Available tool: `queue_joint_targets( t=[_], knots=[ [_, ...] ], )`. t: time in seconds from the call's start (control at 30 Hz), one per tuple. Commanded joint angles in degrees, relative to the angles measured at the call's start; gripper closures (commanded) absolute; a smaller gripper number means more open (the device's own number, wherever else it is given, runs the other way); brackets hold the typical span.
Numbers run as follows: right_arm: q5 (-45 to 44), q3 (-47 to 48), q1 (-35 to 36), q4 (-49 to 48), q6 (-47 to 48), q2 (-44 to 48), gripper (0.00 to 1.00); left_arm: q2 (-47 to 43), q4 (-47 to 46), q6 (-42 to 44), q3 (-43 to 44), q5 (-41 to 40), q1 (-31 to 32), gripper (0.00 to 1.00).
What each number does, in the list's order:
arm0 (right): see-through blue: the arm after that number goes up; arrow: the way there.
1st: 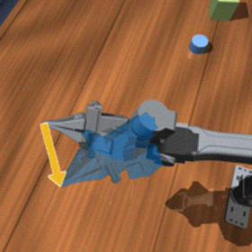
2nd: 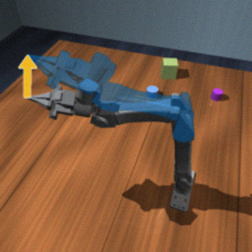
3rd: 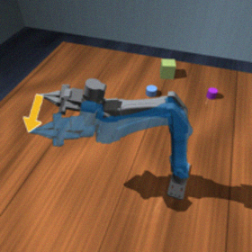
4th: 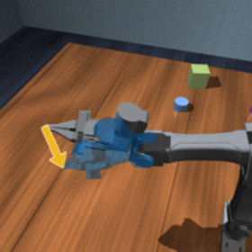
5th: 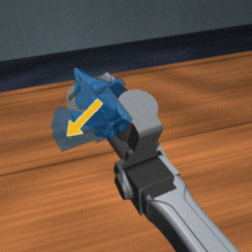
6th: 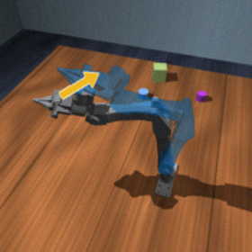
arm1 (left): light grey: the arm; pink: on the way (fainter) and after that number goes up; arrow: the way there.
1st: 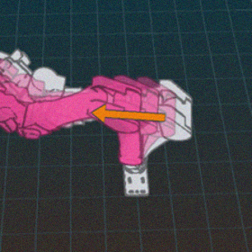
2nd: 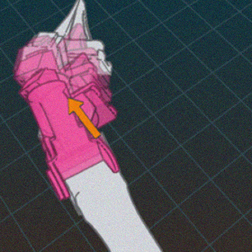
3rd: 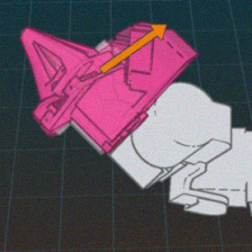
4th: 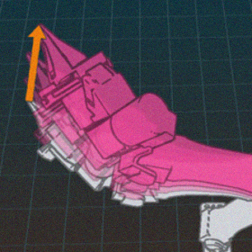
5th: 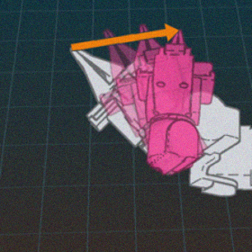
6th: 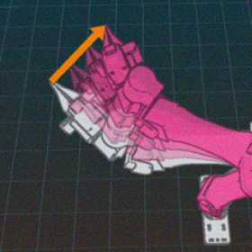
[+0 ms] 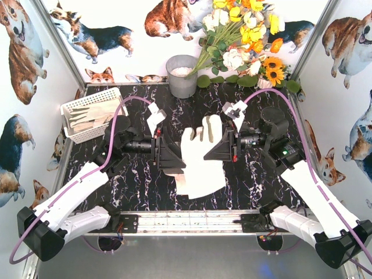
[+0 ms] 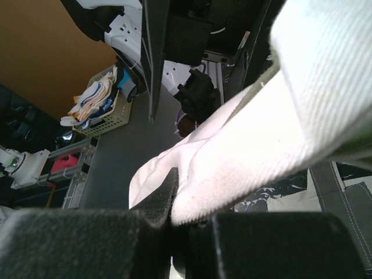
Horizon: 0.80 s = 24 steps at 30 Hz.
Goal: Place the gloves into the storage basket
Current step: Pair the glove with the glove.
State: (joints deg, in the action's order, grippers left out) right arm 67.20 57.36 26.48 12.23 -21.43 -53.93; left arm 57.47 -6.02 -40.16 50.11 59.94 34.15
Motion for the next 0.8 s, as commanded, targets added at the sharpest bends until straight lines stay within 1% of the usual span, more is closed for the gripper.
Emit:
queue_joint_targets(
  t=[0.0,0.1,0.2,0.27,0.4,0.5,0.57,0.67,0.77],
  knots=[
    [-1.4,3.5,-0.6,-2.5,0.6,1.5,1.00,0.0,6.9,4.5,0.1,-0.8,-0.3,0.42],
    [-1.6,3.1,-0.6,-1.8,0.6,1.2,1.00,0.6,8.2,5.3,0.1,-2.5,-0.4,0.50],
    [-2.6,2.2,-0.6,-0.2,1.5,1.0,1.00,1.4,9.7,6.5,0.1,-4.9,-0.7,0.61],
    [-3.2,1.6,-0.6,1.2,2.4,0.7,1.00,1.9,8.9,6.0,-0.3,-6.2,-0.7,0.69],
    [-4.9,0.6,-0.6,4.4,5.1,0.2,1.00,3.3,8.8,6.1,-0.5,-6.8,-0.9,0.81],
    [-7.3,-0.2,-0.6,7.2,7.3,-0.3,1.00,4.2,15.0,10.1,0.9,-9.6,-1.7,0.90],
    [-9.7,-0.4,-0.6,9.6,8.9,-1.2,1.00,5.0,19.5,12.1,1.7,-11.9,-2.7,0.99],
    [-14.2,-0.2,-0.6,14.2,10.7,-3.1,1.00,5.8,19.1,11.5,1.2,-13.1,-3.6,1.00],
    [-20.5,-0.2,-0.6,16.4,10.0,-5.4,1.00,6.5,18.3,11.0,0.9,-13.5,-3.7,1.00]
  ],
)
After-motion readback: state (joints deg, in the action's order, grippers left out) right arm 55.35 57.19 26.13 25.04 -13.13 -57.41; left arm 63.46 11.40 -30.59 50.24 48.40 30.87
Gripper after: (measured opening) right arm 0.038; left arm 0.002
